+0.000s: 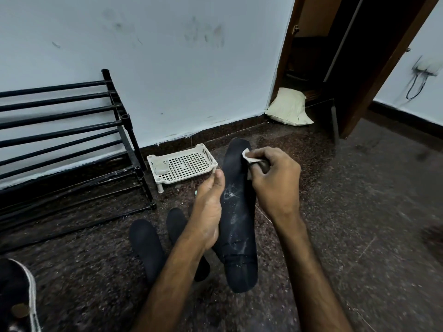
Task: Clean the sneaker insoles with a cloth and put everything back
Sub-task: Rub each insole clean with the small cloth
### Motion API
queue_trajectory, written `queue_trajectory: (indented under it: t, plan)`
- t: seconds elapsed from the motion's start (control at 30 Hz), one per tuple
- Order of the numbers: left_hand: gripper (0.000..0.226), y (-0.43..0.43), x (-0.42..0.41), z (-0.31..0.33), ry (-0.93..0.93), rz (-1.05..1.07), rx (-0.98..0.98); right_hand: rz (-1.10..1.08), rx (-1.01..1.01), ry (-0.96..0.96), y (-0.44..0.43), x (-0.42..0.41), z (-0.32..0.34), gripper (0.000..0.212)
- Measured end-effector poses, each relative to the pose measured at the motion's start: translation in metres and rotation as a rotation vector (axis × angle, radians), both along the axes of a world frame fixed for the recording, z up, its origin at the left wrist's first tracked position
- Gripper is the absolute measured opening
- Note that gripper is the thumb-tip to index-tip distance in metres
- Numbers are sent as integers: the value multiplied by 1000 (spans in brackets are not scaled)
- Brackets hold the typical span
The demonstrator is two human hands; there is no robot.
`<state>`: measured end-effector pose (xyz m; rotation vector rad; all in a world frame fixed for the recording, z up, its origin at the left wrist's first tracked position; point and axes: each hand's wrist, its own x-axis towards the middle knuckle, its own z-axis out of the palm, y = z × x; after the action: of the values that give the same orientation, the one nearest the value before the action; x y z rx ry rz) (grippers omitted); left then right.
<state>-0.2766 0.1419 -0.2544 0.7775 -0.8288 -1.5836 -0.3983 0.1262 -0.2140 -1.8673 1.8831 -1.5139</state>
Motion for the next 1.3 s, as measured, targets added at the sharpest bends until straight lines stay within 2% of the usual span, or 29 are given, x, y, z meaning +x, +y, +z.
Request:
queue_trajectory:
  t: [0.07,0.2,0.27,0.33,0.4,0.47,0.6,0.67,0.8,0.9,1.0,1.07,1.17,1.23,1.3]
  plan:
    - [42,2,-4,-2,-35,-40,-13,14,-60,-64,0,4,1,22]
    - [40,-1,2,-4,3,-9,-4,344,69,80,3,5,7,24]
    - [41,-3,6,-3,-3,-7,3,280,113,130,0,-4,4,23]
    - [44,-2,6,-3,-71,-43,-7,76,83,141,-5,-13,-1,23]
    - [44,-1,2,-4,-134,-103,-13,-16,22,141,-7,-13,-3,24]
    - [42,1,-2,-4,-142,-112,-13,72,-6,173,-6,-5,0,24]
    - [40,-3,4,-4,20,-20,45,357,135,227,0,-4,6,26]
    - [43,-5,9,-3,35,-2,60,317,141,218,-1,-12,4,27]
    - [45,-3,6,-4,19,-50,70,73,24,197,-7,-15,-3,29]
    - [42,-3,7,-6,39,-27,59,187,13,224,-8,-8,-2,26]
    - [45,-7,14,-5,44,43,70,335,136,254,-5,-11,-1,22]
    - [49,-11,19,-6,39,78,83,286,174,260,-6,-17,-5,21]
    - [47,-15,25,-5,49,99,92,55,182,196,-8,-25,-16,19]
    - [44,-18,31,-6,57,114,82,8,213,18,-7,-25,-19,15]
    - [43,-20,36,-7,79,126,84,48,282,-208,-6,-22,-20,13]
